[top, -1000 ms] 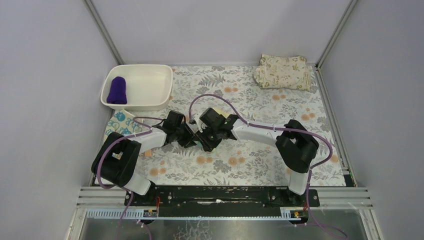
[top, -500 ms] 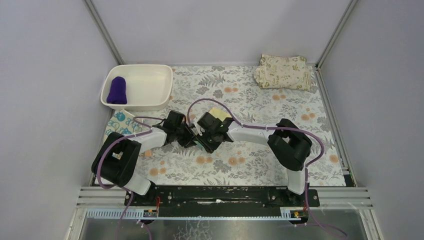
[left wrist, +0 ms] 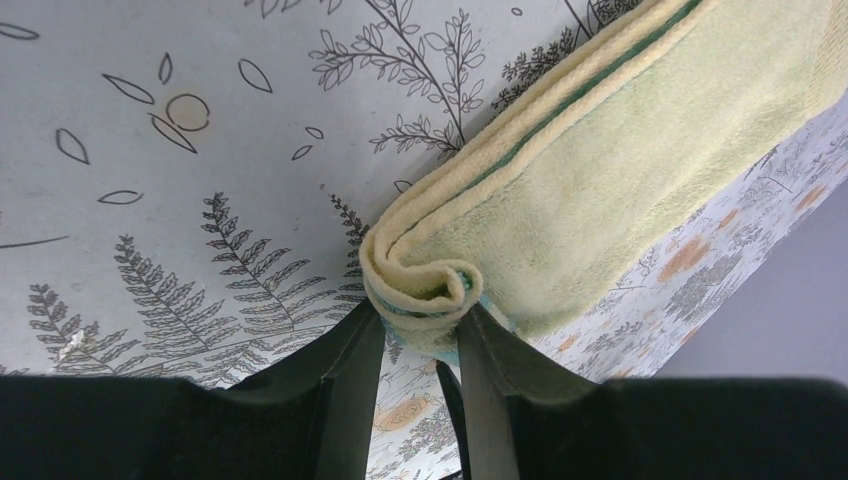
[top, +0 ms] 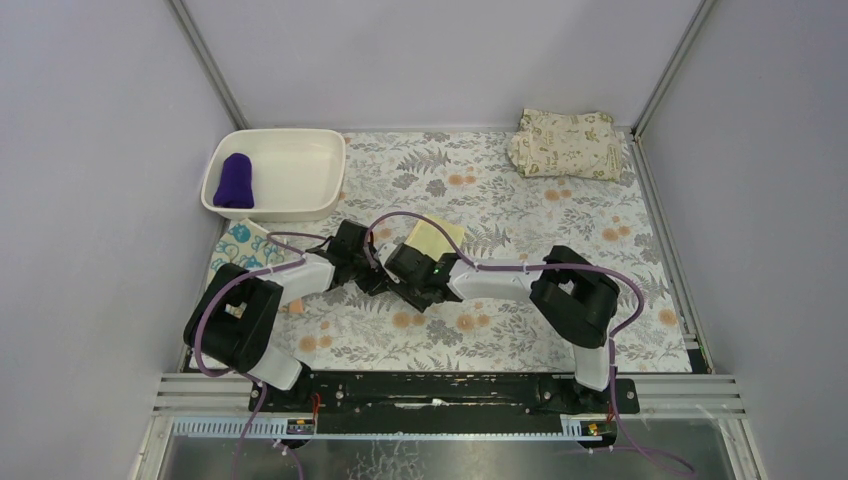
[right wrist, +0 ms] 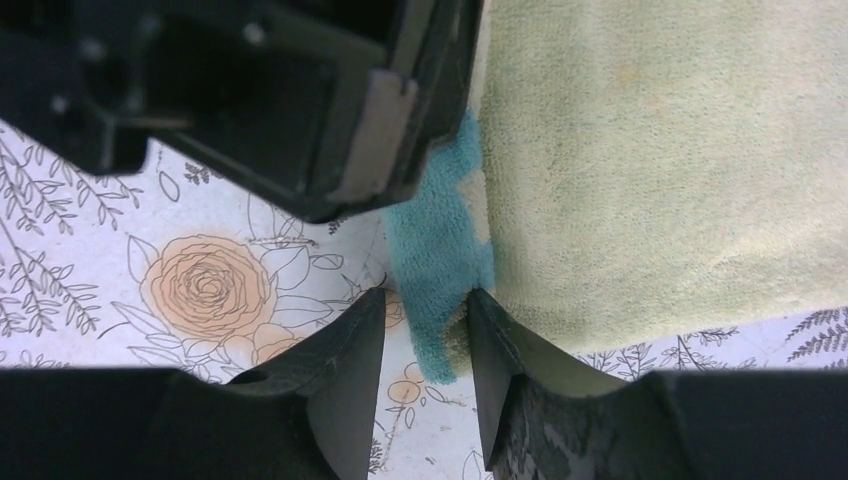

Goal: Roll the towels
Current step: Roll the towel at the center of the board.

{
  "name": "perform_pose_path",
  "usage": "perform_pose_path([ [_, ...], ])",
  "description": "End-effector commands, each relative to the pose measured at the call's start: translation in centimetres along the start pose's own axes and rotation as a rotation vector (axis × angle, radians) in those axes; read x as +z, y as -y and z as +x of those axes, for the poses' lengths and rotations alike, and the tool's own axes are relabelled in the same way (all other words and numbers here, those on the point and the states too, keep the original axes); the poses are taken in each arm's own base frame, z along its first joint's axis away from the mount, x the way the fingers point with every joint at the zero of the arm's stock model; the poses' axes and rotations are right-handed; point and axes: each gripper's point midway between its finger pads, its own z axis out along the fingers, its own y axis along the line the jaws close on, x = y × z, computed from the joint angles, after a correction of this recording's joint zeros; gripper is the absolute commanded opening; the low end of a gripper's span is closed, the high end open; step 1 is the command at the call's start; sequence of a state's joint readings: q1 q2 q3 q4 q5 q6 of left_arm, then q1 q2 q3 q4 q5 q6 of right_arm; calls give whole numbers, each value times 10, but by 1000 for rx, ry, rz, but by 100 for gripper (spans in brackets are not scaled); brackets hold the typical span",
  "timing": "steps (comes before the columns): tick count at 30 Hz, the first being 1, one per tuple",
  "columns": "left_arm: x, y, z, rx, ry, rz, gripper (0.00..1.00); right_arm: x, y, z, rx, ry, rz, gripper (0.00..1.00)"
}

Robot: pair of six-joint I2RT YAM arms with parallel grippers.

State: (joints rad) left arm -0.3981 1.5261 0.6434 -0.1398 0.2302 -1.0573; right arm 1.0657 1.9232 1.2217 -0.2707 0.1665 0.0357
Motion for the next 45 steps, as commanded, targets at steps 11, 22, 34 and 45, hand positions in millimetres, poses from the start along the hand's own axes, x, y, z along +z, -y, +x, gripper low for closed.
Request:
perform_pose_path([
  [11,-3,-80,4,13,34,-311,37,16,-14,65,-70,-199,-72,5],
  [22,-58,-65,-11,-14,137,-243,73,-26,-83,-9,211,-67,-705,0],
  [34,-81,-68,8,-64,124,-176,86,-19,-69,-18,579,-102,-982,0],
  [45,-61,-38,-1,-56,92,-80,82,-3,-56,-5,755,-180,-1012,0],
])
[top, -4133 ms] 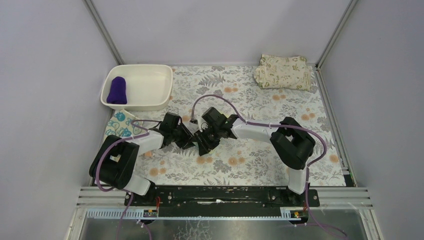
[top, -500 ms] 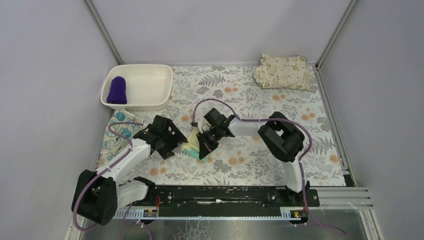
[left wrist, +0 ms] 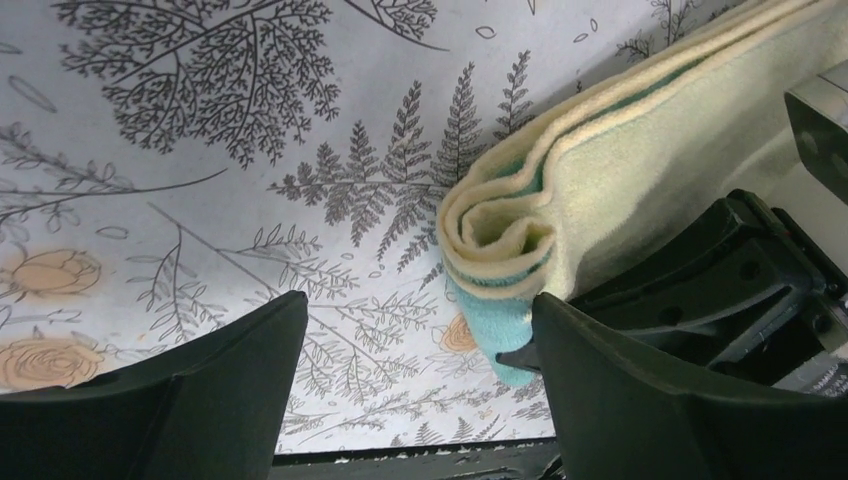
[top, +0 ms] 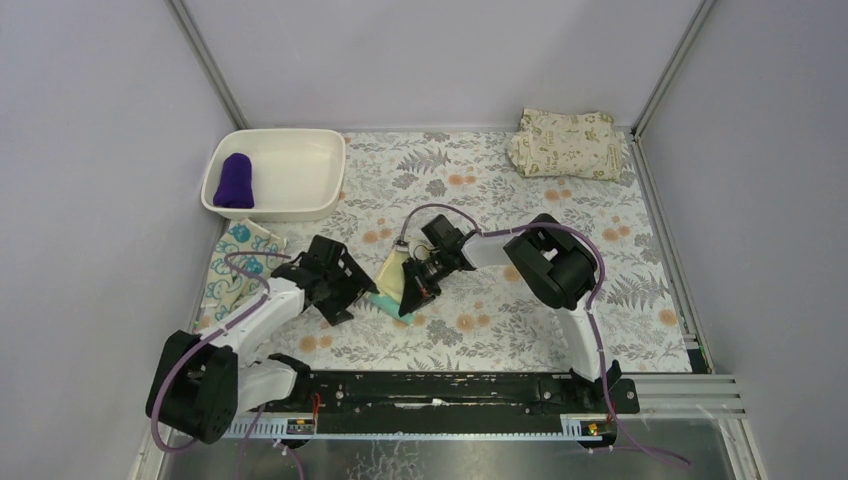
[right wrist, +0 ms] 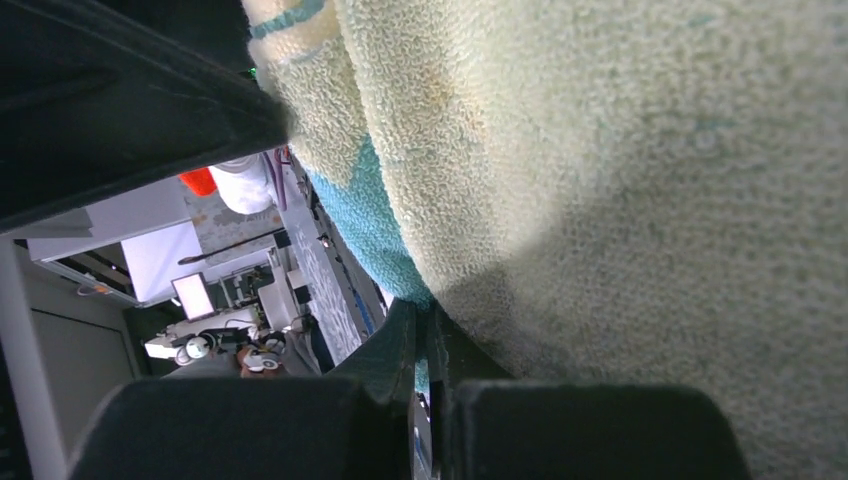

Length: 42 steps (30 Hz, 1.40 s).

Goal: Roll the towels
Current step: Roll the towel at the center of the board.

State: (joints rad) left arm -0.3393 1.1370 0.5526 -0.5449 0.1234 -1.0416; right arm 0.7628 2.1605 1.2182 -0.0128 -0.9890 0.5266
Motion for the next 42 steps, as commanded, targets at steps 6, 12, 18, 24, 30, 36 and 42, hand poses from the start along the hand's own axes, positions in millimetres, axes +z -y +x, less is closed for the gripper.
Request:
perform_pose_path([
  [6,27,20,-14,0,7,25,63,-4,10,-3,54,17,48,1],
  [12,44,6,-15,5,3,-46,42,-16,3,-10,-37,54,127,10],
  [18,52,-6,-11,11,-16,-96,26,-28,-21,-8,-250,92,261,31],
  [24,52,-8,-11,21,-25,-115,24,-42,-30,-11,-526,175,514,45],
  [30,50,-6,-12,28,-25,-117,25,-40,-36,-14,-762,252,711,52],
  [36,50,-7,-12,30,-28,-123,26,-25,-38,-11,-891,270,777,53],
  [42,53,-8,-11,29,-36,-133,26,-8,-16,-2,-927,207,843,50],
])
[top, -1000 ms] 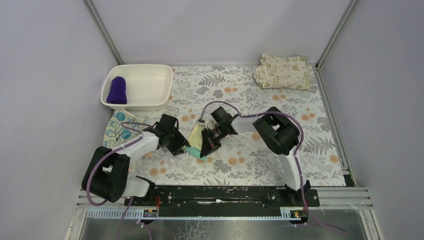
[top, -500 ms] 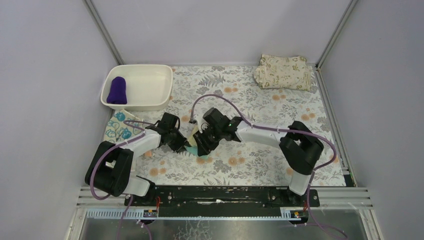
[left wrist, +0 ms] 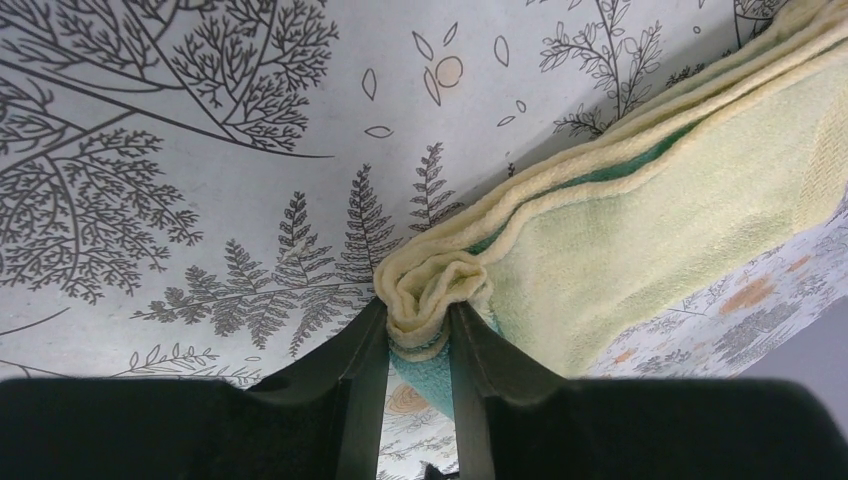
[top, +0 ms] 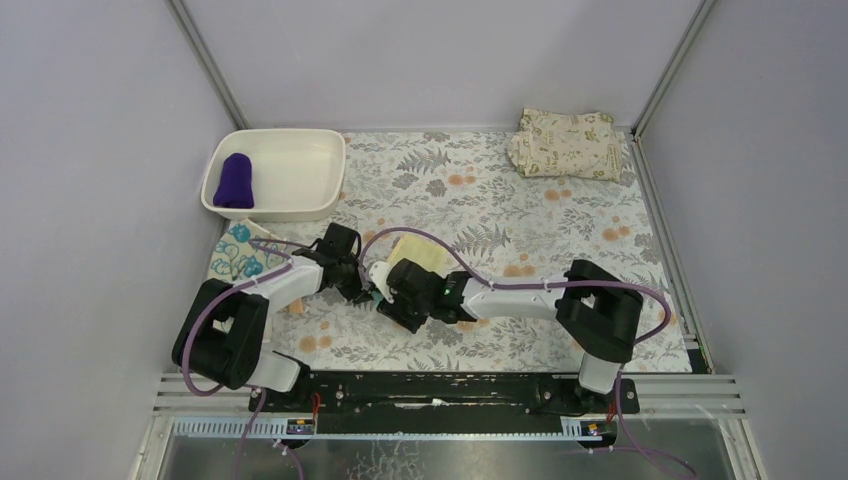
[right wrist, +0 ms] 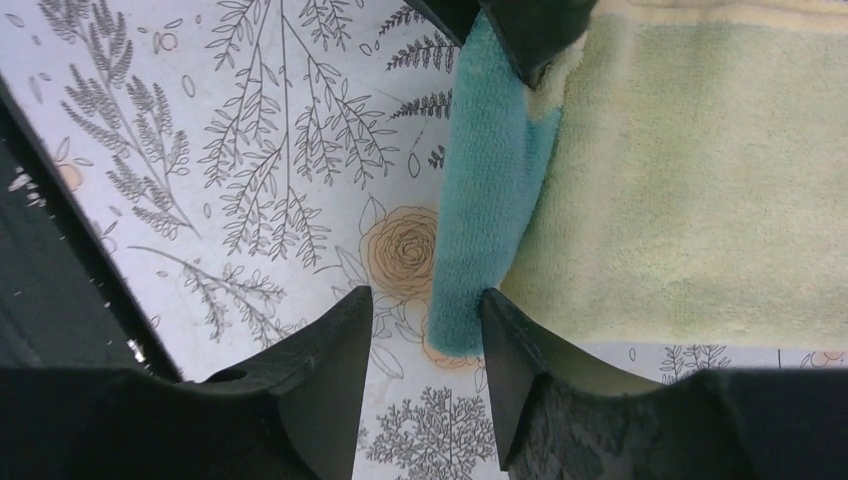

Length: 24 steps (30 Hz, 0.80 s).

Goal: Roll the towels
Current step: Roll the towel at the center of the board.

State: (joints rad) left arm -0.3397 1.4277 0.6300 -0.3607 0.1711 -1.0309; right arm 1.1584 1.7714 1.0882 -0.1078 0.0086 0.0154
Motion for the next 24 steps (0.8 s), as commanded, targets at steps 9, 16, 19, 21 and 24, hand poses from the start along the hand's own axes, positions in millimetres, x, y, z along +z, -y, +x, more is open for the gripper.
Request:
perform_pose_path([
  [9,9,-32,-2,22,20,-127,27,23,18,14,-91,-29,149,35],
  [16,2,-24,-7,46,47,-101,35,19,-2,4,-42,-8,-37,5],
  [19,-12,-14,-17,74,110,-61,47,10,-11,-9,80,18,-203,0],
  [21,-24,-7,-24,83,154,-26,53,3,-12,-18,163,50,-303,0],
  [24,-39,0,-28,77,194,27,63,-5,-10,-29,288,101,-443,0],
])
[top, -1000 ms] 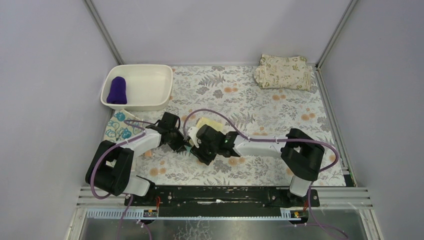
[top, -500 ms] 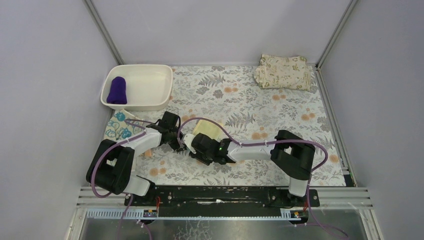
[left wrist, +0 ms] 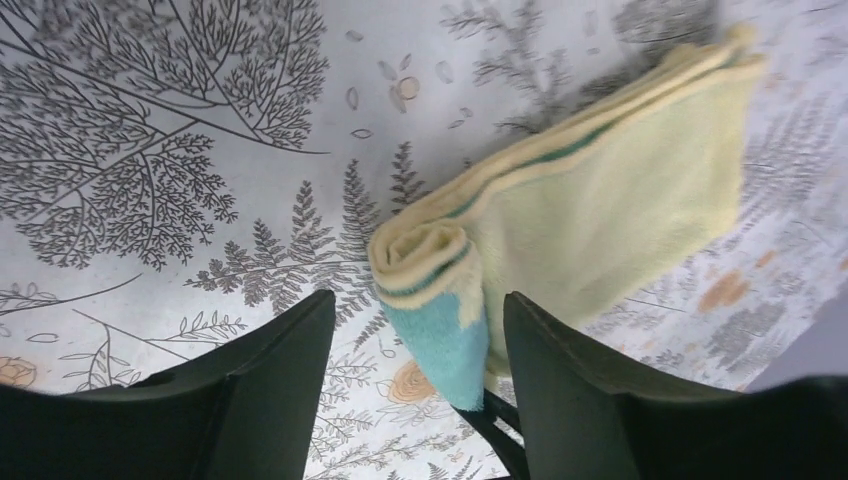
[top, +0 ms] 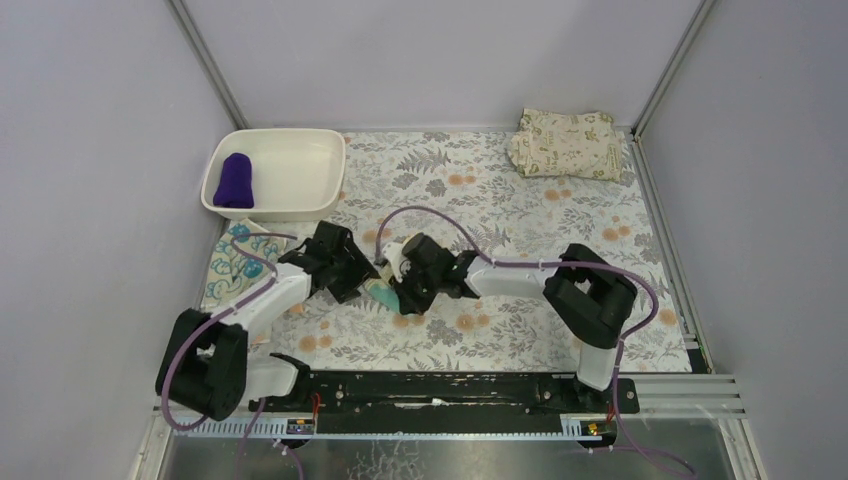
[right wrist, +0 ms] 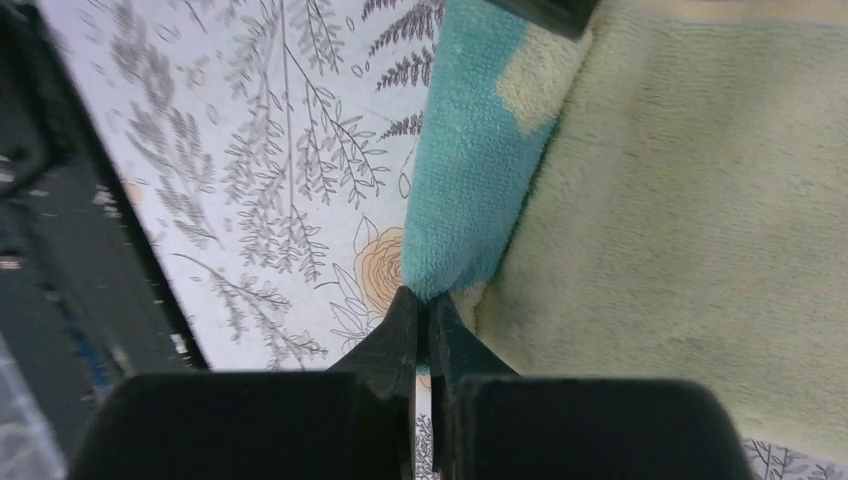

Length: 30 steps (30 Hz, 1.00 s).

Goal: Roll the towels
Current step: Roll the towel at the center of the board.

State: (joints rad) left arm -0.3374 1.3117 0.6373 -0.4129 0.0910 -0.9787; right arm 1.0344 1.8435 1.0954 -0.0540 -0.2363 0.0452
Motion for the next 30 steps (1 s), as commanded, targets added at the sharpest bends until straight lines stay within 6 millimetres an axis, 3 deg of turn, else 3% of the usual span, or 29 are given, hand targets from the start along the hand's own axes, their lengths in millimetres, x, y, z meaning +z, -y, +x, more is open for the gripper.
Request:
perform_pose_path([
  [1,-19,-4,-15,15,96,13,65,-20,-27,-33,189,109,-323,0],
  [8,-31,-2,-5,-12,64,77,72,-23,-20,-40,443,169,-564,0],
  [14,-27,-4,4,-30,34,94,73,-18,0,-31,679,217,-655,0],
  [21,-15,5,8,-30,-18,124,71,-5,19,-7,877,209,-650,0],
  [30,3,8,9,-33,-44,123,70,9,28,14,945,122,-563,0],
])
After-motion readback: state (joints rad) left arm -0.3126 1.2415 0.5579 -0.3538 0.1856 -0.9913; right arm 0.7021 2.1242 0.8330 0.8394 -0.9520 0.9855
